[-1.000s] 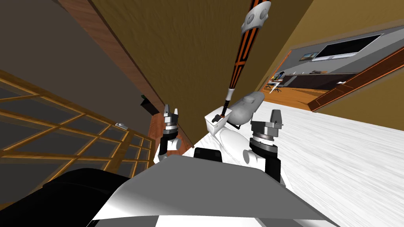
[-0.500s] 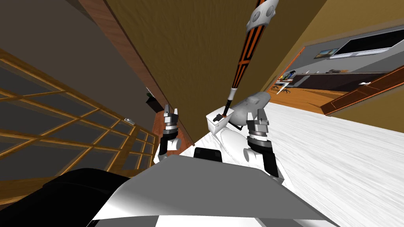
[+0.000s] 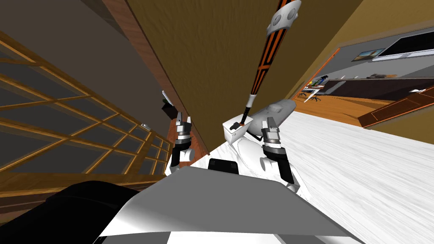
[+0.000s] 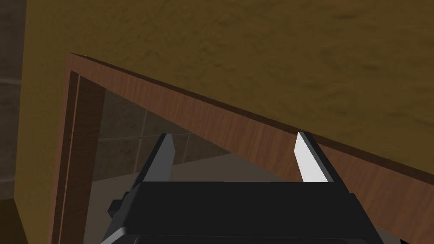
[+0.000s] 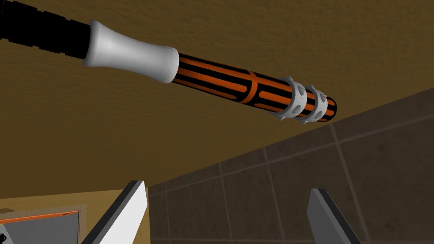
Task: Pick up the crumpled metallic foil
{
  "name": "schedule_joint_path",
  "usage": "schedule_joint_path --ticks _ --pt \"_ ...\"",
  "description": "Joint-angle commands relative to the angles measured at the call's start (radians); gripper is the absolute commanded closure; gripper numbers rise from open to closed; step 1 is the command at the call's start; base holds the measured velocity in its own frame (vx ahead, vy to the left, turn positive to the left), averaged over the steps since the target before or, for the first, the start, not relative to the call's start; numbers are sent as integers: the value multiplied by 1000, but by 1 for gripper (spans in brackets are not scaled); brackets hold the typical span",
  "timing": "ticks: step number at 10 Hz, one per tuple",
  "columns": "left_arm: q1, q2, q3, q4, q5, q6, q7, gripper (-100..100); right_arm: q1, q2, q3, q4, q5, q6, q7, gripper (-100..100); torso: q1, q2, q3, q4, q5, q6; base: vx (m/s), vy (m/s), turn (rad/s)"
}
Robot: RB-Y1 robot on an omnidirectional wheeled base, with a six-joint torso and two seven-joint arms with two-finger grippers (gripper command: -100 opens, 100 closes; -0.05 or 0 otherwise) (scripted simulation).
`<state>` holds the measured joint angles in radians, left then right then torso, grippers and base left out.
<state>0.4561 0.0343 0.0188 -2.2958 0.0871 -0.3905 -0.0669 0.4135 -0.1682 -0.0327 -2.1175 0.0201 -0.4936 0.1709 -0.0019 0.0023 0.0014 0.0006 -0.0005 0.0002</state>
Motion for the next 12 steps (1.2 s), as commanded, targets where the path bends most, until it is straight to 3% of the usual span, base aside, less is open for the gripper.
schedule_joint_path --ticks 1,6,9,11,12 --pt "0 0 0 0 0 0 0 0 -24 -15 11 29 13 16 50 -100 0 0 0 0 0 0 -51 -24 125" --pt "0 0 0 0 0 0 0 0 -73 -43 26 82 35 50 178 -100 0 1 0 0 0 0 -50 -18 113" --pt "0 0 0 0 0 0 0 0 -125 -70 42 139 58 85 263 -100 0 0 0 0 0 0 -53 -21 152" --pt "0 0 0 0 0 0 0 0 -125 -70 42 139 58 85 301 -100 0 0 0 0 0 0 -37 -15 23" --pt "0 0 0 0 0 0 0 0 -151 -84 51 169 70 103 341 -100 0 -1 0 0 0 1 -42 -11 164"
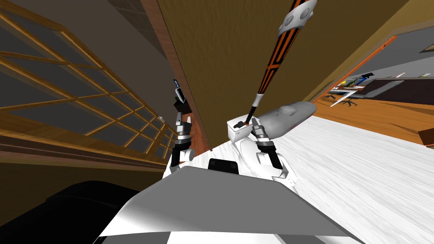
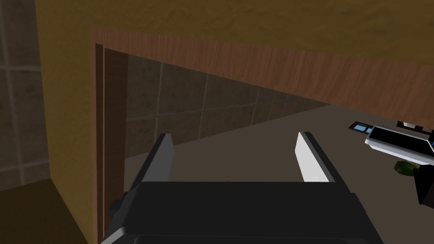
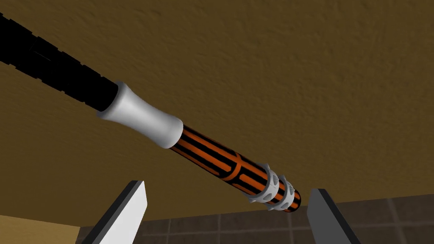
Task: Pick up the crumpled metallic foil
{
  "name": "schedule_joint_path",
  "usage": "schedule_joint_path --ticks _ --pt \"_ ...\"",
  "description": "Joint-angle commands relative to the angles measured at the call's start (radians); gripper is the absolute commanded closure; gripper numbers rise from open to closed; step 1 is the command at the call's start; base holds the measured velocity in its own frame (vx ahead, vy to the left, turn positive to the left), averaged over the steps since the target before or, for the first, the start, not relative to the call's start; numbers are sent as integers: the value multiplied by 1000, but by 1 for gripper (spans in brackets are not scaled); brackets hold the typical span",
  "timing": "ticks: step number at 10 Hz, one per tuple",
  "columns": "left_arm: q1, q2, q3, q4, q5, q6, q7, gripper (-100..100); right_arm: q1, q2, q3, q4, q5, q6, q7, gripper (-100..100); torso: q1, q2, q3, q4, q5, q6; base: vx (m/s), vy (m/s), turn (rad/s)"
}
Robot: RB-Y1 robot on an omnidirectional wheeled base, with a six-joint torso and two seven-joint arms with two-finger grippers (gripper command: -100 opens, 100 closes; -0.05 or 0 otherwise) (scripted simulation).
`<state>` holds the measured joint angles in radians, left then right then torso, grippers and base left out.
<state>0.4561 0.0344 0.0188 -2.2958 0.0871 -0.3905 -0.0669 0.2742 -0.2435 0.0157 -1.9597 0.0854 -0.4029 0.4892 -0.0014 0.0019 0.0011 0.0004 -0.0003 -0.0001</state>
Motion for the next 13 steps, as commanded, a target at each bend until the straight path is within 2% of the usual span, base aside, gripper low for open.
schedule_joint_path --ticks 1,2,3,4,5,6,7,9,10,11,12,13 --pt "0 0 0 0 0 0 0 0 -12 -8 3 11 5 12 48 -100 0 0 0 0 0 0 -49 -18 116" --pt "0 0 0 0 0 0 0 0 -39 -21 13 41 17 29 79 -100 0 0 0 0 0 1 -67 -23 165" --pt "0 0 0 0 0 0 0 0 -39 -21 13 41 17 29 106 -100 -1 1 1 0 0 0 -49 -21 83" --pt "0 0 0 0 0 0 0 0 -39 -21 13 41 17 29 114 -100 -1 1 1 0 0 1 -16 -7 -2" --pt "0 0 0 0 0 0 0 0 -65 -35 22 73 30 46 153 -100 0 -1 0 0 0 1 -33 -17 161" --pt "0 0 0 0 0 0 0 0 -65 -35 22 73 30 46 177 -100 -1 0 0 0 0 0 -40 -19 120" --pt "0 0 0 0 0 0 0 0 -91 -48 33 105 43 61 205 -100 -1 0 0 0 0 1 -54 -29 180" --pt "0 0 0 0 0 0 0 0 -91 -48 33 105 43 61 249 -100 -1 0 0 0 0 1 -33 -14 26" --pt "0 0 0 0 0 0 0 0 -116 -61 44 138 55 76 284 -100 0 -1 0 0 0 1 -35 -6 148" --pt "0 0 0 0 0 0 0 0 -116 -61 44 138 55 76 310 -100 0 -1 0 0 0 0 -34 -17 97" --pt "0 0 0 0 0 0 0 0 -116 -61 44 138 55 76 317 -100 0 -1 0 0 0 1 -13 -13 -3" --pt "0 0 0 0 0 0 0 0 -140 -74 55 172 68 90 357 -100 0 -1 -1 0 0 1 -32 -18 140"
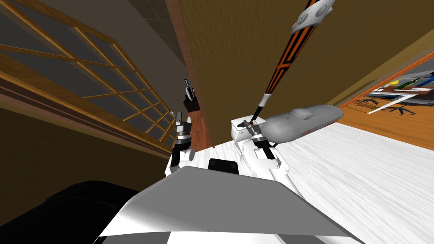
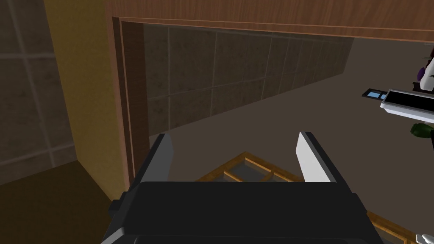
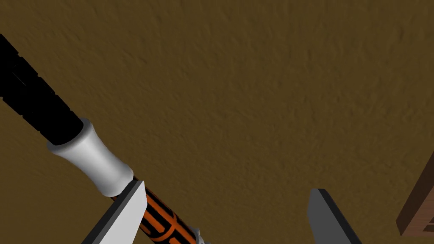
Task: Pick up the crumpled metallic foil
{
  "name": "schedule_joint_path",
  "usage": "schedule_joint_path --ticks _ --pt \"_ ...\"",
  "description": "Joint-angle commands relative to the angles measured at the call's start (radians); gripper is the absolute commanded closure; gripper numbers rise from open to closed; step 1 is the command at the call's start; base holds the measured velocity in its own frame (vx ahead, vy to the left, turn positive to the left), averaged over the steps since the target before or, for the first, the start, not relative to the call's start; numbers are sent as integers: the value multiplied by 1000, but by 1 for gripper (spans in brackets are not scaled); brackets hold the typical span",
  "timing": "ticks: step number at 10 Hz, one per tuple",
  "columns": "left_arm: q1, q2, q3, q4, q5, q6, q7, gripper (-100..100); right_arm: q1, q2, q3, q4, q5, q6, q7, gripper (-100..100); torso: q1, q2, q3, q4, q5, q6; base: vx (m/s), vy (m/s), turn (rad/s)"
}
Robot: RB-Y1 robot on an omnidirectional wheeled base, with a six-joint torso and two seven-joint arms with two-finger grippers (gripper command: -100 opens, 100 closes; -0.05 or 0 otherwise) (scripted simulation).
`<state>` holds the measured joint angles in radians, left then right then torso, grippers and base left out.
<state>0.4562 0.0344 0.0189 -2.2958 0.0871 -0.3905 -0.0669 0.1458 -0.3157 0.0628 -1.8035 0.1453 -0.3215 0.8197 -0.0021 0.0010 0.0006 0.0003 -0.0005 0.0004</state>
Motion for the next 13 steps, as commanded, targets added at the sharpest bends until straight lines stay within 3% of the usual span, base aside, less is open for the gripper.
schedule_joint_path --ticks 1,2,4,7,9,12,13 --pt "0 0 0 0 0 0 0 0 -12 -1 8 16 8 8 50 -100 0 0 0 0 0 0 -35 -26 99" --pt "0 0 0 0 0 0 0 0 -35 -14 19 51 20 21 78 -100 0 0 0 0 0 1 -38 -35 148" --pt "0 0 0 0 0 0 0 0 -35 -14 19 51 20 21 122 -100 -1 0 0 0 0 1 -21 -20 33" --pt "0 0 0 0 0 0 0 0 -79 -40 43 123 45 41 213 -100 0 -1 0 0 0 1 -21 -25 114" --pt "0 0 0 0 0 0 0 0 -79 -40 43 123 45 41 257 -100 -1 -1 0 0 0 1 -15 -26 22" --pt "0 0 0 0 0 0 0 0 -118 -66 69 198 69 56 349 -100 -1 -1 -1 0 0 1 -13 -35 99" --pt "0 0 0 0 0 0 0 0 -118 -66 69 198 69 56 376 -100 -2 -1 -1 0 0 1 -10 -40 49"
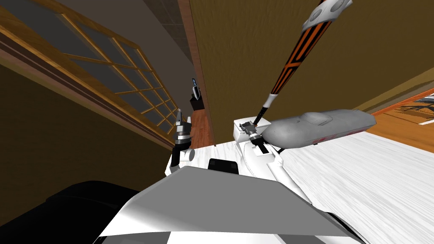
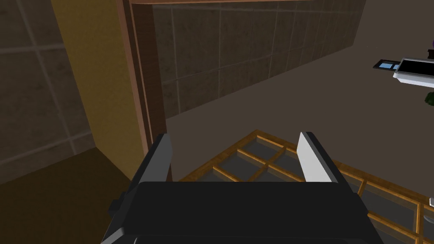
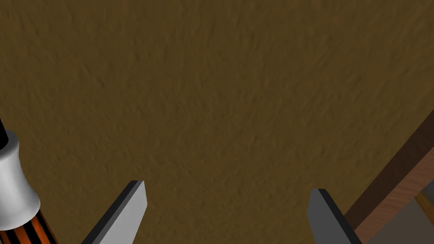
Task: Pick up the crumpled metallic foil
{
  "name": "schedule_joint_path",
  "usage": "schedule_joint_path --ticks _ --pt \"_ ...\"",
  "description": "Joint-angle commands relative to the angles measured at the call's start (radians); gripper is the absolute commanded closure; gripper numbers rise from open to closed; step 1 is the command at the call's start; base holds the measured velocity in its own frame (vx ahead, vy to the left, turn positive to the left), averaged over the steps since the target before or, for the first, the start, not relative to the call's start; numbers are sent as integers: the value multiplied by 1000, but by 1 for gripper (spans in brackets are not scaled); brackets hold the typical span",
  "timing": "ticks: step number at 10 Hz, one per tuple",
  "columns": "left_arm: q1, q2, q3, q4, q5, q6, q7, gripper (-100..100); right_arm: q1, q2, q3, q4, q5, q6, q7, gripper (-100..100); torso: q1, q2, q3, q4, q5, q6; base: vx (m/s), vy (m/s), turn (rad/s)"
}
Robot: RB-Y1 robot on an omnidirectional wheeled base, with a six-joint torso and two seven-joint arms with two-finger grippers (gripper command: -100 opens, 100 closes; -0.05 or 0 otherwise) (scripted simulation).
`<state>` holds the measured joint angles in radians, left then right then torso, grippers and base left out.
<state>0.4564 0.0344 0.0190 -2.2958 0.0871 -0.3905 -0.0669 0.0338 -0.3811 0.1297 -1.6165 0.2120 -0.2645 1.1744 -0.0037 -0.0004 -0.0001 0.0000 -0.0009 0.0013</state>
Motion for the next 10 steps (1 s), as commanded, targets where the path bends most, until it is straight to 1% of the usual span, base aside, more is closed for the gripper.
schedule_joint_path --ticks 1,2,3,4,5,6,7,8,9,10 --pt "0 0 0 0 0 0 0 0 -6 0 2 11 2 -1 32 -100 0 0 0 0 0 0 -5 -14 -17" --pt "0 0 0 0 0 0 0 0 -24 -13 15 49 14 4 71 -100 1 0 0 0 0 0 -7 -25 97" --pt "0 0 0 0 0 0 0 0 -24 -13 15 49 14 4 95 -100 1 0 0 0 0 0 -6 -34 62" --pt "0 0 0 0 0 0 0 0 -41 -25 28 87 25 8 126 -100 1 0 0 0 0 0 0 -53 71" --pt "0 0 0 0 0 0 0 0 -41 -25 28 87 25 8 153 -100 -1 -1 0 0 0 0 2 -48 46" --pt "0 0 0 0 0 0 0 0 -57 -38 41 124 36 11 182 -100 -1 -1 0 0 0 0 2 -53 68" --pt "0 0 0 0 0 0 0 0 -57 -38 41 124 36 11 208 -100 -1 -1 -1 0 0 0 -3 -45 42" --pt "0 0 0 0 0 0 0 0 -57 -38 41 124 36 11 217 -100 0 -1 0 0 0 0 -2 -17 1" --pt "0 0 0 0 0 0 0 0 -71 -50 54 161 46 13 257 -100 1 -1 0 0 0 0 2 -28 56" --pt "0 0 0 0 0 0 0 0 -71 -50 54 161 46 13 276 -100 1 -1 -1 0 0 0 0 -40 47"
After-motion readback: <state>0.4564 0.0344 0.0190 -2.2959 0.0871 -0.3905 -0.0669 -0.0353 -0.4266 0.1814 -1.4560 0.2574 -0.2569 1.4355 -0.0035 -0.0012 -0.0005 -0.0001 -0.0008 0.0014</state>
